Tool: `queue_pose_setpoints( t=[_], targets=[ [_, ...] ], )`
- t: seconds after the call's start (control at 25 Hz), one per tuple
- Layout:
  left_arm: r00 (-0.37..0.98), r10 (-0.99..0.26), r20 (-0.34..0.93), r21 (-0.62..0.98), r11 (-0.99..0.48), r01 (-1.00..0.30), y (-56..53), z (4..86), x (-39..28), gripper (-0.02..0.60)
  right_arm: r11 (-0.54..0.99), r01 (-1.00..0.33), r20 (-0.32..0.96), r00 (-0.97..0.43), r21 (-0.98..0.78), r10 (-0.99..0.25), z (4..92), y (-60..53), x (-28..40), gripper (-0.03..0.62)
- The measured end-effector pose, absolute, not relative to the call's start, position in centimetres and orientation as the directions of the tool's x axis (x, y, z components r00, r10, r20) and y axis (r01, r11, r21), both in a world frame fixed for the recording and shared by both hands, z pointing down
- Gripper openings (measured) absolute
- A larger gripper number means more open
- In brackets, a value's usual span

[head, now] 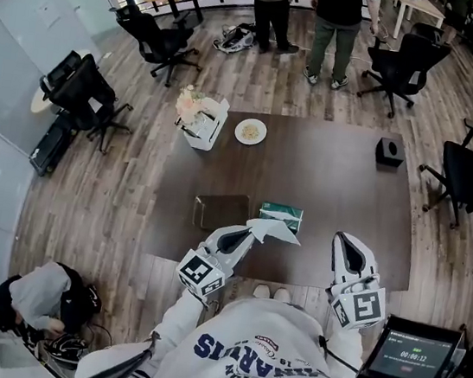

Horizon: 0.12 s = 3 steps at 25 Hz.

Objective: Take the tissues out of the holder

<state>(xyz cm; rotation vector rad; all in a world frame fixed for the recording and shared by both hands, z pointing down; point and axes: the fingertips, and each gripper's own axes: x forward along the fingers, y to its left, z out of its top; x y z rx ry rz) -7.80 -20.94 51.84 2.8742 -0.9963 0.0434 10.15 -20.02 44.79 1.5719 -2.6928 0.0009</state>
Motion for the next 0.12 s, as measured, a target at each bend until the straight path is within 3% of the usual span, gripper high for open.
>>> queue_pose_setpoints(
  t=[0.12],
  targets=[
    [0.782,-0.621,0.056,0.085,-0.777,-0.624,-21.2,51.92,-8.1,0.009,0.491,-0.871,0.014,-0.491,0.016,-0.871,44.84,-20.15,10.13,0.008]
  ],
)
